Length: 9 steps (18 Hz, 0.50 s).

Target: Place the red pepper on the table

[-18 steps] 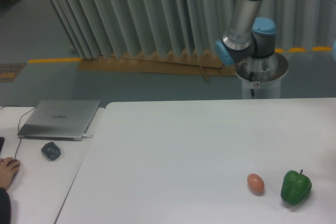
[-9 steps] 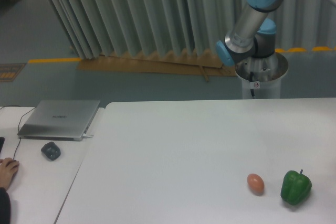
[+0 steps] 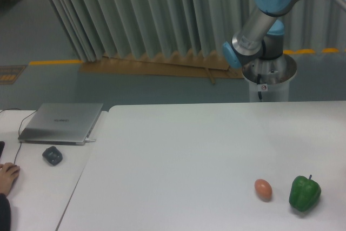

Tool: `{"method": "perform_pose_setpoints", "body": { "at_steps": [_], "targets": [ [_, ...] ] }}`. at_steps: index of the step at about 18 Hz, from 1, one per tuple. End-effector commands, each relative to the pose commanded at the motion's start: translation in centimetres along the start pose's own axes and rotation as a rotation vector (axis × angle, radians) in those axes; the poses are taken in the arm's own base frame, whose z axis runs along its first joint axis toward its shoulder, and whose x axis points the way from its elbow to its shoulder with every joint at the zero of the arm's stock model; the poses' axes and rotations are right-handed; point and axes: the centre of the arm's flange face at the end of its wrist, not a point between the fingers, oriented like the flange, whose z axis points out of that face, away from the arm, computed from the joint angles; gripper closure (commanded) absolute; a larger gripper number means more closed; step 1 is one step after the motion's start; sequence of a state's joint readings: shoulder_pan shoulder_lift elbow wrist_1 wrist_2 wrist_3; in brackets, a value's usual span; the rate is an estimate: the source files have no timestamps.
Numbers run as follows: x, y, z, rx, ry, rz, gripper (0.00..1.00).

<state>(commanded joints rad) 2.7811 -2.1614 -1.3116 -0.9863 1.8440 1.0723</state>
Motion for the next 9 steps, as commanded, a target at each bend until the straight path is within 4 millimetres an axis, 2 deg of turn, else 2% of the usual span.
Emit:
{"method": "perform_pose_setpoints", "body": {
  "at_steps": [4, 9],
  "targets": [
    [-0.1, -0.9, -0.5, 0.031, -0.013, -0.012, 0.0],
    [0.3, -2.0, 0.8, 0.029, -0.013, 0.002, 0.0]
  ]
}}
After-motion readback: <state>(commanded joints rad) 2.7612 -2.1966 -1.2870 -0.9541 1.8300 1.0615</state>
